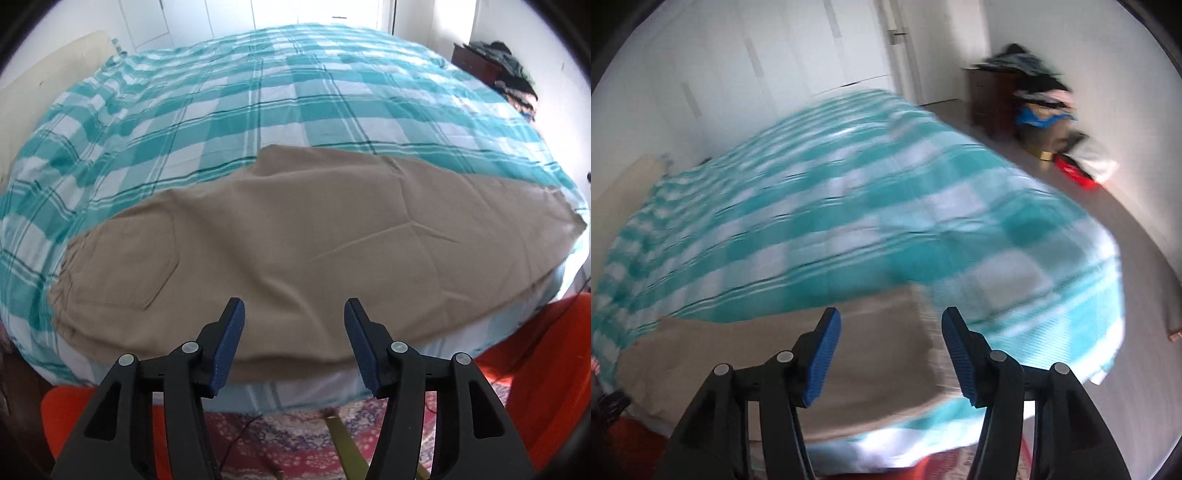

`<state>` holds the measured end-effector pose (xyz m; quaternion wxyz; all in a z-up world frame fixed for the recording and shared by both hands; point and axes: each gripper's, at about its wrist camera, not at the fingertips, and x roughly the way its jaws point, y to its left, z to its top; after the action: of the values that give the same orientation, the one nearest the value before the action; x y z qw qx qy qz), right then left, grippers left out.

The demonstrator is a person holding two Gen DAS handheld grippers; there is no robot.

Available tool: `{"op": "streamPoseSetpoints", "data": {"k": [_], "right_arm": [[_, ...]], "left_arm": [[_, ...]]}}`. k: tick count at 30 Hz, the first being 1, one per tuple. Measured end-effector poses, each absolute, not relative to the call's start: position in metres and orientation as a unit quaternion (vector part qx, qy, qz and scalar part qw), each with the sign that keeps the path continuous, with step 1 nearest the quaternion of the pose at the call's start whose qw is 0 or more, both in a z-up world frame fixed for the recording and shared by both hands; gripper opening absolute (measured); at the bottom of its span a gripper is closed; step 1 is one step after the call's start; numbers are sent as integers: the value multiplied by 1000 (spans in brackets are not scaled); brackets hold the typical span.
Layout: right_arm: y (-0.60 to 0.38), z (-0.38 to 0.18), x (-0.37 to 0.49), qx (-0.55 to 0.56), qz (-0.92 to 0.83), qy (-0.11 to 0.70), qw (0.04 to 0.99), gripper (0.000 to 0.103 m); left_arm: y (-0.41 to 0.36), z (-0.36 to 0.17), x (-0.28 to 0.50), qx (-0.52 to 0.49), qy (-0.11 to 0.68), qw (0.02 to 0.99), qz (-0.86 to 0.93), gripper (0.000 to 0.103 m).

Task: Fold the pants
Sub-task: 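Open both tools and release the folded beige trousers onto the duvet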

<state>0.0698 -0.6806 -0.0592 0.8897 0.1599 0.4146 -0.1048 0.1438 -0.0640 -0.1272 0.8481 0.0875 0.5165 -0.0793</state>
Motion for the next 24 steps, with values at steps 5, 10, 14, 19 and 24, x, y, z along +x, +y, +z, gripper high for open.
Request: {"op": "streamPoseSetpoints", "data": {"k": [5,10,14,19,24], "right_arm": [[-640,-84,106,127,-59,453,881,59],[-647,-139,109,152,-91,501,847,59],[-658,-159,93,188,-107,496,841,59],[-657,-161,89,186,-117,492,843,59],[-665,-164,85,220,-105,483,841,59]], "left_arm": [[-83,-144,156,115,527,839,-76,58],[-96,-150,154,134,531,833,-78,58],[-114,-143,156,142,529,831,-96,58],[-171,-122,178,152,512,832,-148,61],[-243,-114,208,176,500,827,-190,64]]}}
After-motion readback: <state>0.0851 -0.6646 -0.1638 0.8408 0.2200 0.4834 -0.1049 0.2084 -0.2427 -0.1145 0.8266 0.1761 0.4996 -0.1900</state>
